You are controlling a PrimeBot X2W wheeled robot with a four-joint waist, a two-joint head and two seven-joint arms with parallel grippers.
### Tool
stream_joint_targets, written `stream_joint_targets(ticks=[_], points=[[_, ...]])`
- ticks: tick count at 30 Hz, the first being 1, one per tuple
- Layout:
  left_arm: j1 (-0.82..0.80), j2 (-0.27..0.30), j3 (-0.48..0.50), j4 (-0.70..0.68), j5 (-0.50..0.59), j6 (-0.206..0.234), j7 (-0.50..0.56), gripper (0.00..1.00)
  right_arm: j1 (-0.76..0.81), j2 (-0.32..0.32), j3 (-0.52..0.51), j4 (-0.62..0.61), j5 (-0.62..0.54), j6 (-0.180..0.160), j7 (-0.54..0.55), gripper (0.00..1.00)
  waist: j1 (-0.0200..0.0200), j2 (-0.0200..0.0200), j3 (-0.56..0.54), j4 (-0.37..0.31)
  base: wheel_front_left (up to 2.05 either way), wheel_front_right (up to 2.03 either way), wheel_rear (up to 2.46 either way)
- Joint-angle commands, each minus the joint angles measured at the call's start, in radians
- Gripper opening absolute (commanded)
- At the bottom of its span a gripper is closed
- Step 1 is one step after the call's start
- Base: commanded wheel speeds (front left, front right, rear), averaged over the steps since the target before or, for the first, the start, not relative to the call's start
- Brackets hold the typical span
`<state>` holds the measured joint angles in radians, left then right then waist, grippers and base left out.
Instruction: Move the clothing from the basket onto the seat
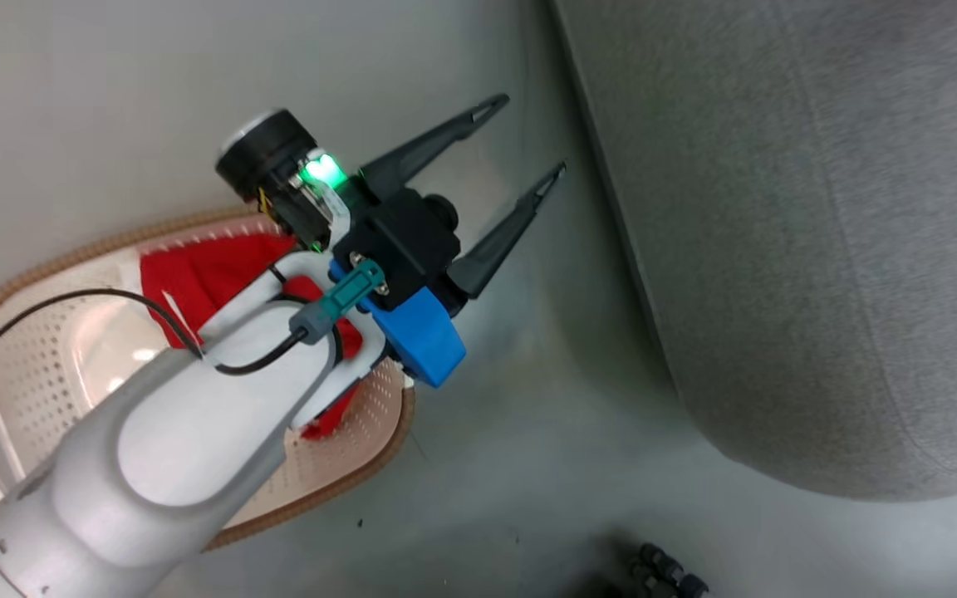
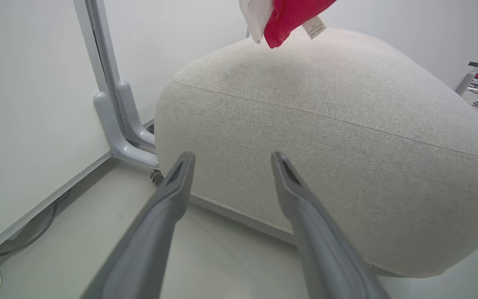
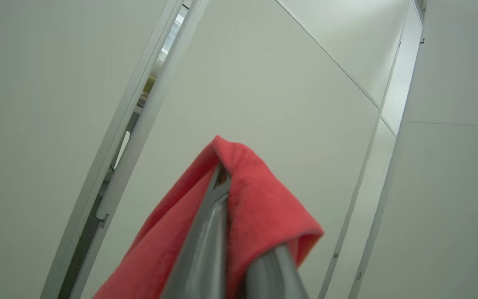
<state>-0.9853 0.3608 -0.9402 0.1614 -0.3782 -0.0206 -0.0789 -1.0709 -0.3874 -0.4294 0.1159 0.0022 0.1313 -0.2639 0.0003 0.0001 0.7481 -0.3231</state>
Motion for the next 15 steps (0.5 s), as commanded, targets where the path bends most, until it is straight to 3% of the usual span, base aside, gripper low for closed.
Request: stream_joint_targets(ticks=[1, 8, 15], points=[[-0.014, 0.009, 0.005, -0.007, 0.003, 0.000, 0.006, 1.00, -0.018, -0.004, -0.004, 0.007, 0.003, -0.001, -0.001, 0.00, -0.0003, -0.0001, 0.077, 0.000, 0.00, 0.00, 0.00], [-0.057, 0.039, 0.013, -0.054, 0.020, -0.003, 0.025, 1.00, -0.018, -0.043, -0.071, 0.207, -0.034, -0.001, -0.001, 0.00, -0.0003, -0.0001, 0.168, 0.019, 0.00, 0.00, 0.00], [-0.052, 0.052, 0.009, -0.052, 0.018, 0.001, 0.013, 1.00, 0.030, 0.019, -0.087, 0.341, -0.058, -0.001, -0.001, 0.00, -0.0003, -0.0001, 0.191, 0.036, 0.00, 0.00, 0.00]])
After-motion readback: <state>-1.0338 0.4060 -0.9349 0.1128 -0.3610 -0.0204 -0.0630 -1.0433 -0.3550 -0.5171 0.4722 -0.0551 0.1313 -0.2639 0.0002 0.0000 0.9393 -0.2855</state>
